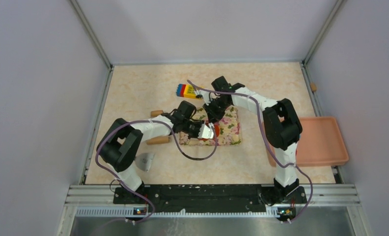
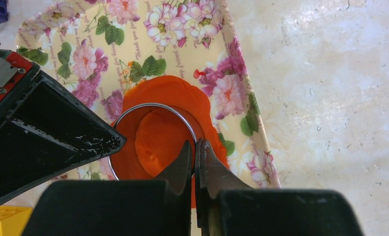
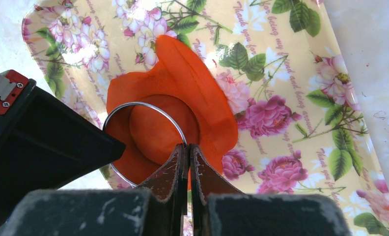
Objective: Roll out the dumpling wrappers from the dough
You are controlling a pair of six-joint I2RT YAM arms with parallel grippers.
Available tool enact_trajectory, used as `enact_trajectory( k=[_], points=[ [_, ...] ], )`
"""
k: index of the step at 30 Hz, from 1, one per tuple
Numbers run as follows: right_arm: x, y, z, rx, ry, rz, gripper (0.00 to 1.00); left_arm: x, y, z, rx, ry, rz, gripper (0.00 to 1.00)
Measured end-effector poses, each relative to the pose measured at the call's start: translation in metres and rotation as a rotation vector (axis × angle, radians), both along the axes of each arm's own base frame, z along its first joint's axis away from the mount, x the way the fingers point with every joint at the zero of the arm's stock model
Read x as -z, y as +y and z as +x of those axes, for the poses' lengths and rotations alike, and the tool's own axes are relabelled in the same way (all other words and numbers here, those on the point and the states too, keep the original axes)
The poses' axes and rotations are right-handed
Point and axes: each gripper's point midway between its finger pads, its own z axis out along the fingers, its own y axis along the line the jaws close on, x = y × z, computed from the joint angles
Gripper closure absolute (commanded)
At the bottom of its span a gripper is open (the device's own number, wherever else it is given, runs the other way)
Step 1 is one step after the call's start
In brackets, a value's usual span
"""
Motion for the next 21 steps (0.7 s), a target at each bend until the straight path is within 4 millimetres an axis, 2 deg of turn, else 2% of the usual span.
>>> enact_trajectory(
  k=[21],
  points=[
    [-0.001, -0.008, -0.009, 0.049, 0.007, -0.011, 1.00, 0.000, 0.014, 0.004, 0.143, -0.050, 0.037, 1.00]
  ],
)
